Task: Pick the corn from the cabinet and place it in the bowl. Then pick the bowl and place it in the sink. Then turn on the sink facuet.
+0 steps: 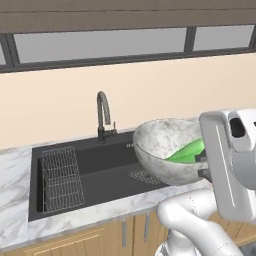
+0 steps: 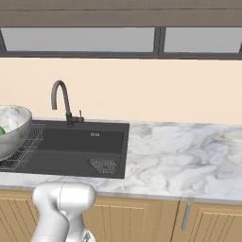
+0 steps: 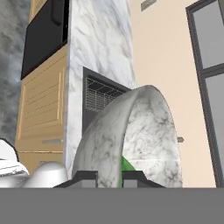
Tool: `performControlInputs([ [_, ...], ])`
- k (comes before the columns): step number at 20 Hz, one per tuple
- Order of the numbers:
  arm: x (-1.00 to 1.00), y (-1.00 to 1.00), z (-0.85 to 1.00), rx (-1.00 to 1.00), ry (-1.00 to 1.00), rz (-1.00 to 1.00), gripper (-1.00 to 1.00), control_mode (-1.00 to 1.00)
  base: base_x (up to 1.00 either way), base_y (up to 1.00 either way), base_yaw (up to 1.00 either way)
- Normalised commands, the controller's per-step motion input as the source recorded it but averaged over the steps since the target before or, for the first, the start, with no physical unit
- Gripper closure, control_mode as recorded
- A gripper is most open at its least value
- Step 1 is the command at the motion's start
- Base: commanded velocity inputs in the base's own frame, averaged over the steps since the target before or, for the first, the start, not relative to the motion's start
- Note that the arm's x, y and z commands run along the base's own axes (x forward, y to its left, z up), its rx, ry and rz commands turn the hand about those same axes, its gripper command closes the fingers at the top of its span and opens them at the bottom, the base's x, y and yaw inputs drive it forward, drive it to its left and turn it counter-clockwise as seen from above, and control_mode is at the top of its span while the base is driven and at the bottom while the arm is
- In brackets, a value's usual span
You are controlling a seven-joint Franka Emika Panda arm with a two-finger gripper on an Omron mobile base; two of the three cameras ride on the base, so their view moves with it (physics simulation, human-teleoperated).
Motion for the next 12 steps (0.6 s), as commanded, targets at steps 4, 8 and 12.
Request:
performControlInputs([
  [4, 0.0, 0.0, 0.0, 0.0, 0.0, 0.0, 1.0, 1.0, 0.47, -0.27, 0.0],
  [8, 0.0, 0.0, 0.0, 0.0, 0.0, 0.0, 1.0, 1.0, 0.33, -0.23, 0.0],
  [12, 0.0, 0.0, 0.0, 0.0, 0.0, 0.0, 1.0, 1.0, 0.35, -0.16, 0.07],
])
